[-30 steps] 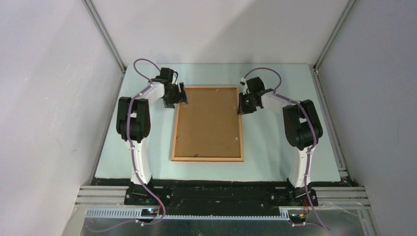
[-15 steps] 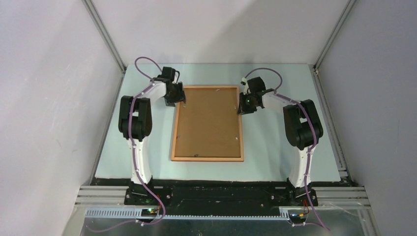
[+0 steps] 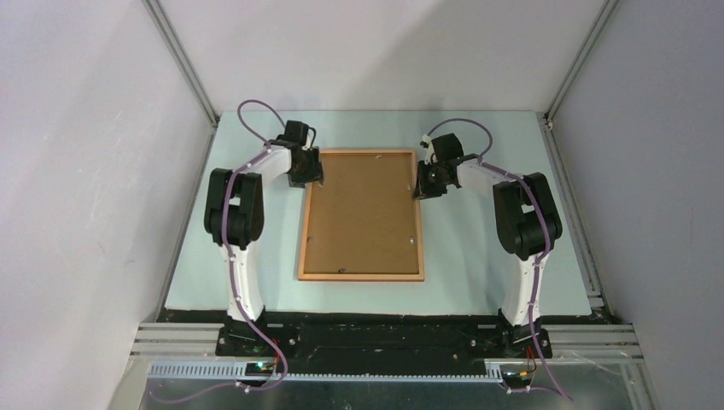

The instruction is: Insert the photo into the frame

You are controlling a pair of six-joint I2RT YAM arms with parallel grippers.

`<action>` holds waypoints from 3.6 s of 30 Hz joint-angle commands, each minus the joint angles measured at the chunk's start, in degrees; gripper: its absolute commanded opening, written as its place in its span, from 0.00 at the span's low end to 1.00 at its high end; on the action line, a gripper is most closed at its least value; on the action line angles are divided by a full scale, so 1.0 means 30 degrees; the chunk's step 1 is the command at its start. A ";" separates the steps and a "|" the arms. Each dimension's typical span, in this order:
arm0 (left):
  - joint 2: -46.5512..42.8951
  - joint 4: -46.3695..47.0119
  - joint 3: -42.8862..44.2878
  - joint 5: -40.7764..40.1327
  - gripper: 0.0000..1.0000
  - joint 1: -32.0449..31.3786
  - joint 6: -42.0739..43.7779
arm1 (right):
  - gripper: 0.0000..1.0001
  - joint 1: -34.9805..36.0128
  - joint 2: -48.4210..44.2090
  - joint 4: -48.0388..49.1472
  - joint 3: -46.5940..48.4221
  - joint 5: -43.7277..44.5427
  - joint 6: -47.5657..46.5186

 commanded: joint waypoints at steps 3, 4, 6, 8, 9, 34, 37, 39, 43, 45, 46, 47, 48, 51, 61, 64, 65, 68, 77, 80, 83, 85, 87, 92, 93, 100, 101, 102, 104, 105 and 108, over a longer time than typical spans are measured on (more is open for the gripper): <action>-0.0857 -0.0850 -0.1105 -0.0723 0.60 -0.0191 0.0769 | 0.00 -0.0066 -0.0406 0.0660 0.0129 -0.0962 0.0067; -0.0908 -0.0854 -0.1127 -0.0744 0.59 -0.0206 0.0797 | 0.00 -0.0062 -0.0414 0.0651 0.0121 -0.0962 0.0067; -0.0945 -0.0855 -0.1203 -0.0785 0.57 -0.0200 0.0883 | 0.00 -0.0085 -0.0421 0.0669 0.0133 -0.0962 0.0074; -0.0953 -0.0855 -0.1171 -0.0793 0.55 -0.0203 0.0923 | 0.00 -0.0088 -0.0396 0.0657 0.0116 -0.0962 0.0075; -0.0939 -0.0862 -0.1145 -0.0780 0.54 -0.0212 0.0937 | 0.00 -0.0088 -0.0401 0.0635 0.0114 -0.0947 0.0071; -0.0581 -0.0997 -0.1286 -0.0274 0.32 0.0132 0.1480 | 0.00 -0.0088 -0.0227 0.0676 0.0114 -0.0911 0.0109; -0.0508 -0.1029 -0.1214 -0.0161 0.31 0.0177 0.1442 | 0.00 -0.0088 -0.0167 0.0689 0.0139 -0.0918 0.0119; -0.0470 -0.1052 -0.1209 -0.0152 0.30 0.0229 0.1440 | 0.00 -0.0099 -0.0182 0.0663 0.0131 -0.0904 0.0110; -0.0442 -0.1093 -0.1208 0.0388 0.28 0.0462 0.1298 | 0.00 -0.0090 -0.0213 0.0691 0.0125 -0.0889 0.0117; -0.0491 -0.1104 -0.1230 0.0708 0.30 0.0594 0.1199 | 0.00 -0.0088 -0.0217 0.0696 0.0133 -0.0902 0.0110; -0.0567 -0.1126 -0.1235 0.0899 0.32 0.0641 0.1160 | 0.00 -0.0088 -0.0217 0.0693 0.0138 -0.0902 0.0121; -0.0667 -0.1128 -0.1236 0.1005 0.34 0.0698 0.1139 | 0.00 -0.0088 -0.0217 0.0682 0.0120 -0.0903 0.0123; -0.0708 -0.1138 -0.1222 0.1186 0.36 0.0737 0.1123 | 0.00 -0.0088 -0.0180 0.0689 0.0130 -0.0903 0.0118; -0.0826 -0.1148 -0.1161 0.1429 0.37 0.0814 0.1158 | 0.00 -0.0090 -0.0164 0.0700 0.0116 -0.0907 0.0153; -0.1330 -0.1479 -0.1259 0.1971 0.45 0.0881 0.1391 | 0.00 -0.0095 -0.0188 0.0674 0.0114 -0.0846 0.0118; -0.1659 -0.1550 -0.1252 0.2055 0.51 0.0942 0.1474 | 0.00 -0.0092 -0.0166 0.0707 0.0114 -0.0845 0.0109; -0.1812 -0.1554 -0.1241 0.2035 0.53 0.0947 0.1544 | 0.00 -0.0089 -0.0160 0.0681 0.0114 -0.0845 0.0117; -0.2114 -0.1627 -0.1210 0.1794 0.54 0.1003 0.1737 | 0.00 -0.0103 -0.0166 0.0694 0.0117 -0.0845 0.0104; -0.1489 -0.1726 -0.0486 0.1387 0.47 0.1195 0.1775 | 0.00 0.0021 -0.0199 0.0761 0.0119 -0.0823 0.0140; -0.1128 -0.1801 -0.0222 0.1791 0.48 0.1207 0.1580 | 0.00 0.0029 -0.0270 0.0679 0.0114 -0.0766 0.0100; -0.1051 -0.1862 -0.0132 0.2244 0.50 0.1193 0.1376 | 0.00 0.0002 -0.0253 0.0678 0.0125 -0.0756 0.0082; -0.1202 -0.1922 -0.0165 0.2682 0.52 0.1212 0.1293 | 0.00 0.0000 -0.0196 0.0695 0.0115 -0.0771 0.0083; -0.1366 -0.1944 -0.0206 0.2896 0.53 0.1206 0.1246 | 0.00 -0.0011 -0.0160 0.0689 0.0114 -0.0784 0.0102; -0.1482 -0.1944 0.0083 0.2911 0.53 0.1262 0.1099 | 0.00 0.0000 -0.0100 0.0741 0.0121 -0.0817 0.0146; -0.1423 -0.1941 0.0155 0.2805 0.52 0.1286 0.1093 | 0.00 0.0000 -0.0122 0.0733 0.0117 -0.0816 0.0116; -0.0990 -0.1944 0.0664 0.2586 0.48 0.1567 0.1043 | 0.00 -0.0002 -0.0231 0.0673 0.0115 -0.0757 0.0091; -0.0927 -0.1942 0.0680 0.2541 0.47 0.1589 0.1066 | 0.00 -0.0001 -0.0206 0.0680 0.0114 -0.0757 0.0093; -0.0845 -0.1969 0.0707 0.2500 0.47 0.1592 0.1083 | 0.00 0.0000 -0.0197 0.0661 0.0114 -0.0771 0.0081; -0.0724 -0.1983 0.0698 0.2551 0.47 0.1621 0.1088 | 0.00 -0.0007 -0.0163 0.0707 0.0114 -0.0784 0.0069; -0.0678 -0.1990 0.0697 0.2548 0.47 0.1602 0.1073 | 0.00 -0.0004 -0.0138 0.0688 0.0135 -0.0785 0.0068; -0.0505 -0.1984 0.0600 0.2615 0.47 0.1599 0.1060 | 0.00 -0.0001 -0.0158 0.0700 0.0115 -0.0759 0.0081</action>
